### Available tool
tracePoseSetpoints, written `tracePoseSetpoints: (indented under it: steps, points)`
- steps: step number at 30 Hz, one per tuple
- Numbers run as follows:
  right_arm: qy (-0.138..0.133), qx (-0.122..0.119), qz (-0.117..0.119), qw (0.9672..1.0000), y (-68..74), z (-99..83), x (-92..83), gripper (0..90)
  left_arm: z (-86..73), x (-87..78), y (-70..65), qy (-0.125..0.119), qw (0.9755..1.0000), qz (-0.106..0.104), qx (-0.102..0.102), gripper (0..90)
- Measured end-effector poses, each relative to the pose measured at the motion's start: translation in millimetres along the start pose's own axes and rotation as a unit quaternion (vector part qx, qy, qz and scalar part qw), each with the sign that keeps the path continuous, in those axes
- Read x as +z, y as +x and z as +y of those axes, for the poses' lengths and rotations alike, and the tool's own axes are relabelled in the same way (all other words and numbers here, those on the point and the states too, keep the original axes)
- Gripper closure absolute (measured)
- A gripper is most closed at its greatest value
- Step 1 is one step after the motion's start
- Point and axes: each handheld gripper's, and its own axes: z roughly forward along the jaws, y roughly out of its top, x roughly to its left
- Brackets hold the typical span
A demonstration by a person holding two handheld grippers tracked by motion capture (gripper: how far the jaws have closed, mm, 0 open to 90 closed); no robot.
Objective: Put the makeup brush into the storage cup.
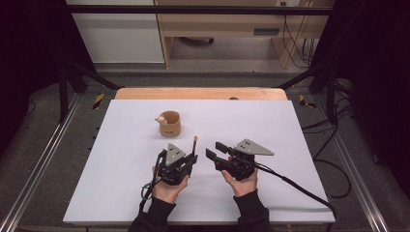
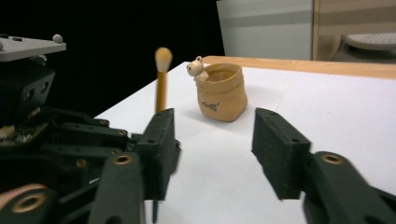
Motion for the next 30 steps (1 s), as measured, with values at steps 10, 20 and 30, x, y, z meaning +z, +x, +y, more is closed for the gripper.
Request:
tracePoseSetpoints:
  steps: [10,20,30]
  points:
    - [0.018,-0.051,-0.04,0.9978,-8.6,12.4,-13.9,25.4,11.5,-19.7,25.7,-0.023,0.9994,0.018,-0.017,82.6]
    - [0.033,-0.091,-0.071,0.9928,-17.1,9.0,-30.6,14.4,22.6,-35.5,44.1,-0.044,0.9984,0.029,-0.022,82.6]
    - [0.04,-0.085,-0.1,0.9905,-37.7,-0.8,-55.2,11.7,29.5,-42.3,61.0,-0.055,0.9976,0.028,-0.03,82.6]
